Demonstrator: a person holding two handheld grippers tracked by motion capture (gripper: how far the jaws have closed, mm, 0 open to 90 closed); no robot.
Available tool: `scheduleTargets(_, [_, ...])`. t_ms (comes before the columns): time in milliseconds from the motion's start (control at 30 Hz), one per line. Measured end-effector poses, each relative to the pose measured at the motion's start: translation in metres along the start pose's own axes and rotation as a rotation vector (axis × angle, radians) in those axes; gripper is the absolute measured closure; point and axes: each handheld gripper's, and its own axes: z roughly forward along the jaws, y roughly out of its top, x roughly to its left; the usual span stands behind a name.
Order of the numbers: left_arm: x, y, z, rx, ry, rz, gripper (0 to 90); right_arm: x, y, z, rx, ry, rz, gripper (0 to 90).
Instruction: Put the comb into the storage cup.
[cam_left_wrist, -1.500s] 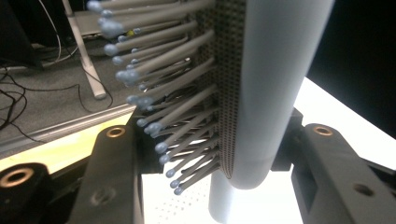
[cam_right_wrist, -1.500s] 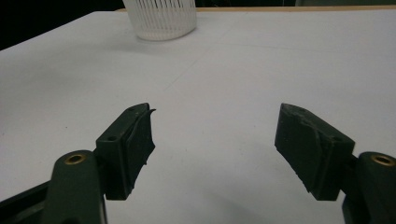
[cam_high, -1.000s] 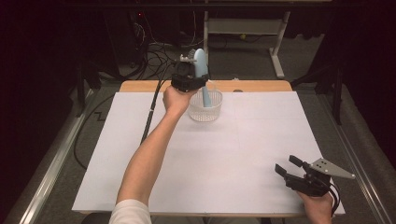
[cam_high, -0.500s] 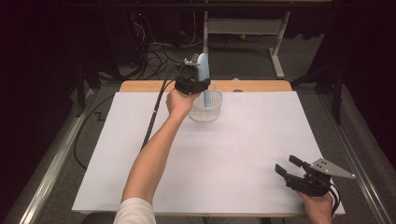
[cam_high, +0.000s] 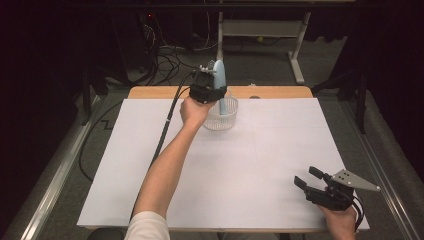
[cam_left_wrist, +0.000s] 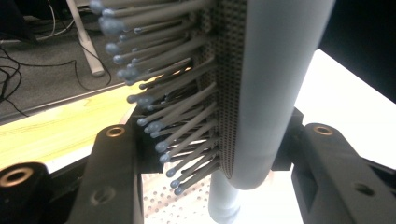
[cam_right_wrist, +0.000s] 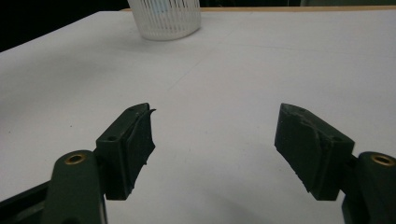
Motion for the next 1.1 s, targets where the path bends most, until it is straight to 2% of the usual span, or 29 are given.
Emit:
scheduleTargets(267, [-0.001, -0.004, 0.007, 0.017, -0.007, -0.004, 50.2, 0.000, 0.000, 0.000, 0.003, 0.004, -0.001, 28.3])
scheduleTargets(633, [-0.002, -0.006, 0.012, 0.011, -0.018, -0.008, 50.2, 0.000, 0.000, 0.001, 0.004, 0.008, 0.001, 28.3])
scheduleTargets(1100, [-0.005, -0.010, 0.019, 0.019, -0.017, 0.018, 50.1, 0.000, 0.000, 0.001, 0.005, 0.010, 0.001, 28.3])
